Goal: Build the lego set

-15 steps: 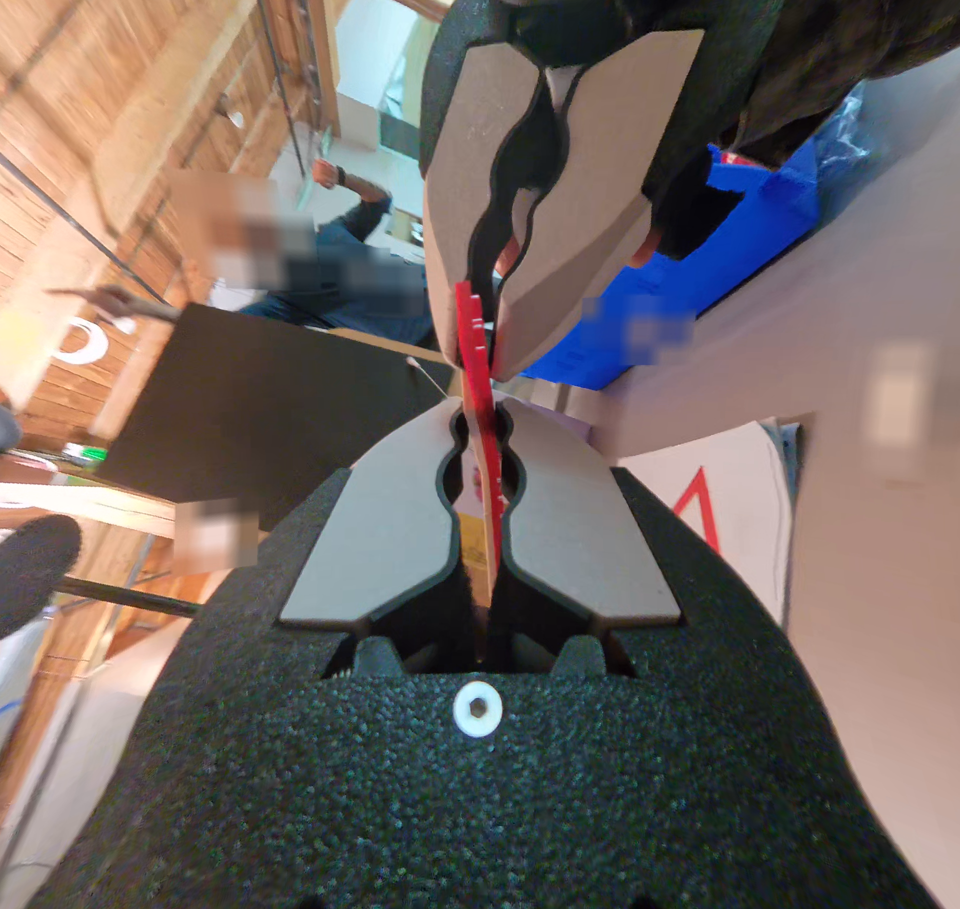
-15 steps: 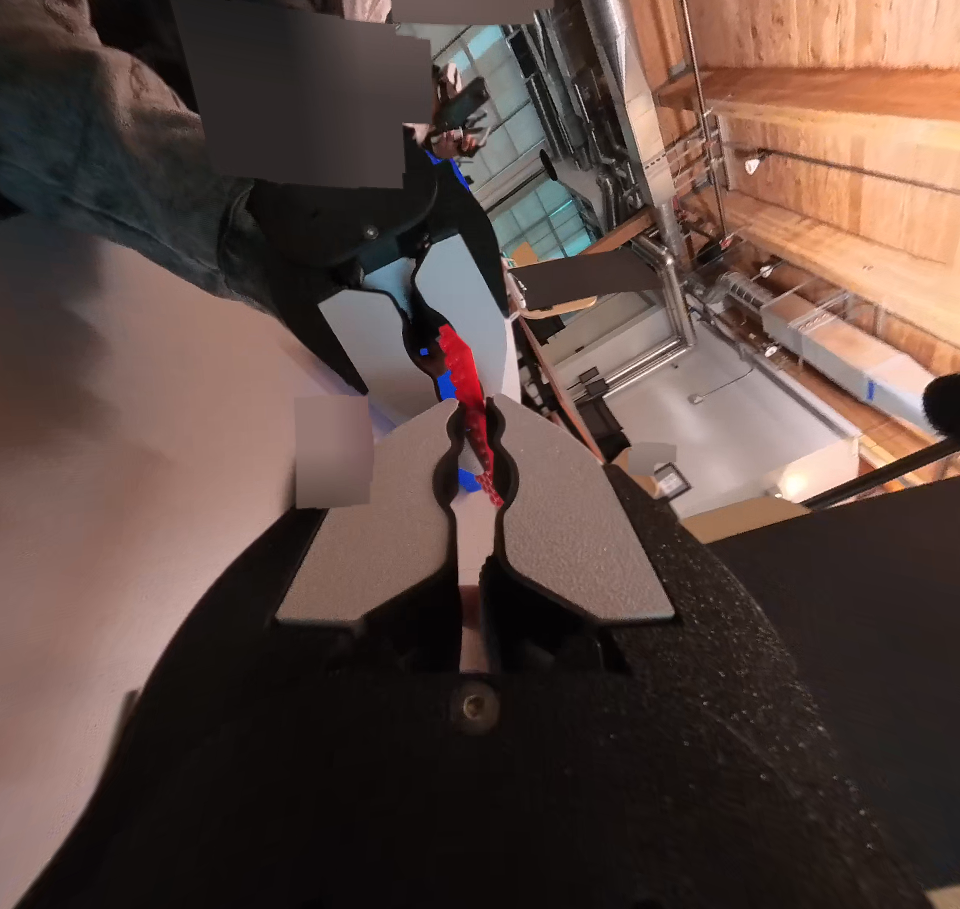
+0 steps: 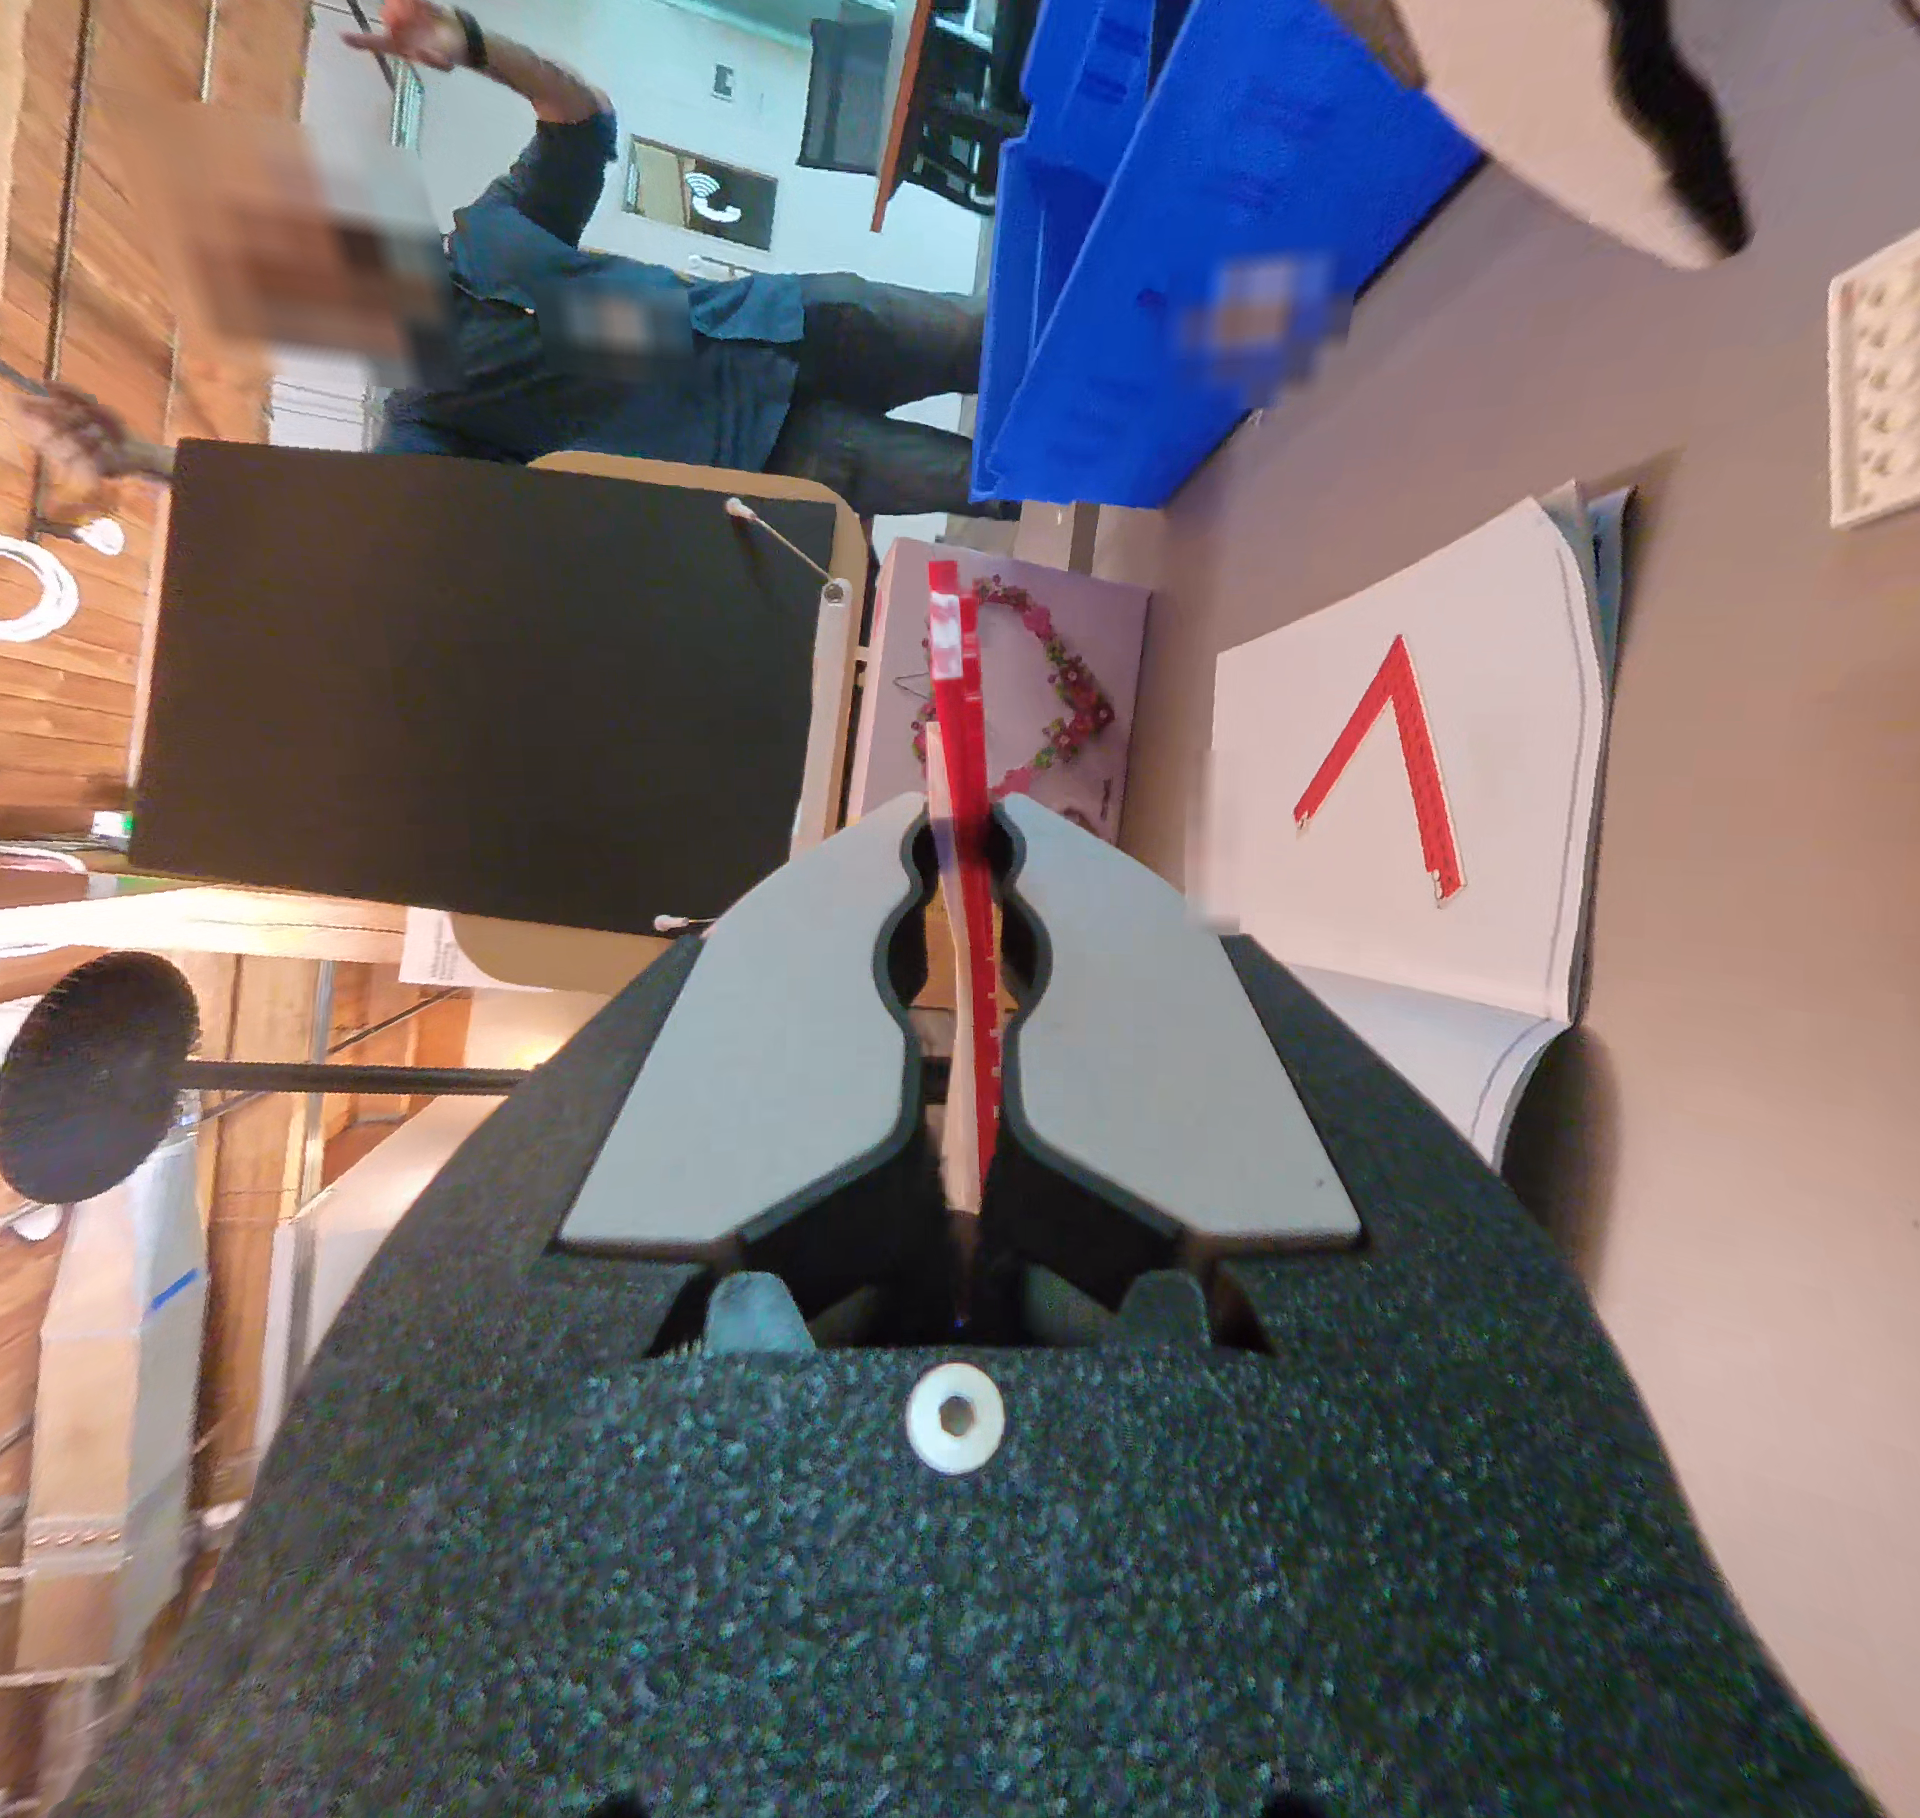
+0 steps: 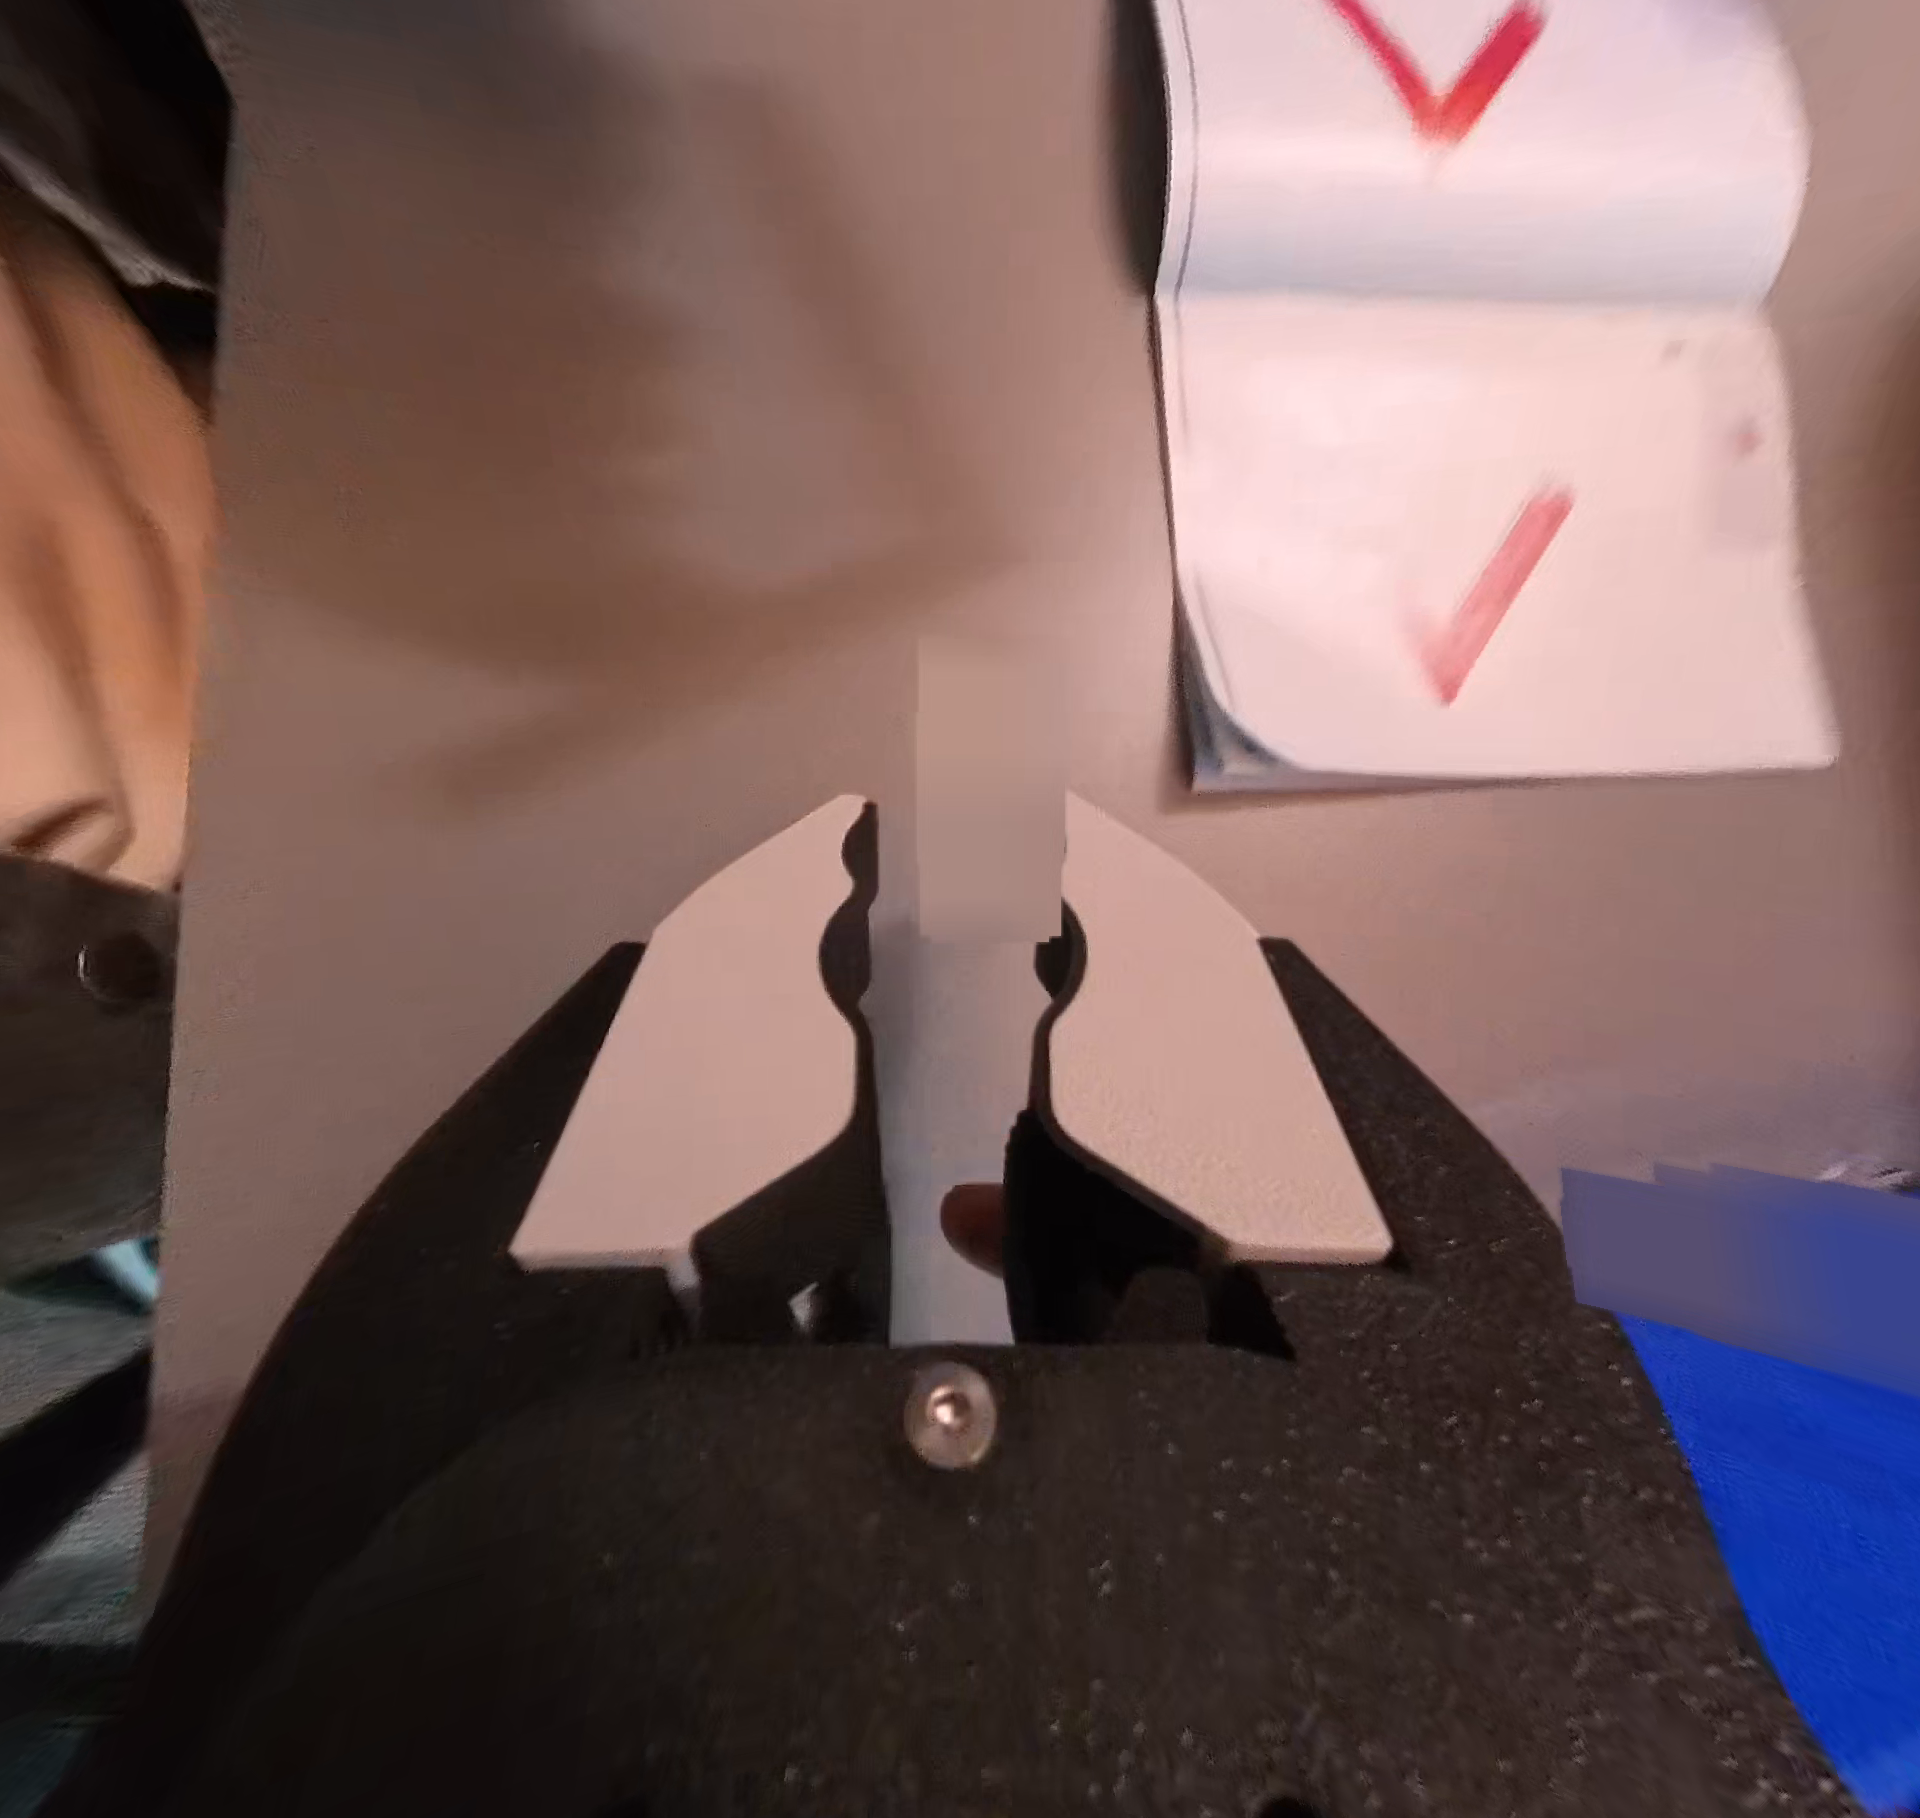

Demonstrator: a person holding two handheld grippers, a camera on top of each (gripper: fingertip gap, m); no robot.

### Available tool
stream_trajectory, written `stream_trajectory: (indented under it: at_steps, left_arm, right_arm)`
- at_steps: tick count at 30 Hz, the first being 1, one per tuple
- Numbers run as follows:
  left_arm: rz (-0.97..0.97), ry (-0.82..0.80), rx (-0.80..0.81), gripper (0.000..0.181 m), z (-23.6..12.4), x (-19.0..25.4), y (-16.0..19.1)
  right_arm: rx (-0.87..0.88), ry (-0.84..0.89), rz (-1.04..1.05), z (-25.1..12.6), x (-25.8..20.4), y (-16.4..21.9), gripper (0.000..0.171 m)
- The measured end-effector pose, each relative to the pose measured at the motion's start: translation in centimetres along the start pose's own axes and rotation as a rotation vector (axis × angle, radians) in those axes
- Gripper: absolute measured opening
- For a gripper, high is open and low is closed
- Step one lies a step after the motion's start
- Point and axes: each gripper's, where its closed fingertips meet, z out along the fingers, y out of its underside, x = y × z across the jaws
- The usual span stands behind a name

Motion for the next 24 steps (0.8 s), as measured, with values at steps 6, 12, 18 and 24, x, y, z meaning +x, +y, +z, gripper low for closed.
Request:
stream_trajectory:
  at_steps: [6, 12, 18, 24]
  left_arm:
    - [0.055, 0.007, -0.035, 0.007, 0.4, 0.9, 0.0]
    - [0.117, -0.048, -0.2, 0.007, 1.0, 1.1, 1.6]
    - [-0.084, 0.045, -0.494, 0.007, 1.5, 3.6, 5.6]
    - [-0.106, -0.002, -0.609, 0.007, 1.2, 3.3, 6.8]
  right_arm:
    - [-0.122, 0.016, 0.077, 1.8, 1.2, 1.1, 0.029]
    - [-0.225, -0.048, 0.104, 3.1, 1.0, 1.8, 0.016]
    - [-0.307, 0.041, 0.202, -0.1, 3.2, 0.7, 0.016]
    - [-0.289, 0.08, 0.261, -4.3, 6.7, -7.9, 0.016]
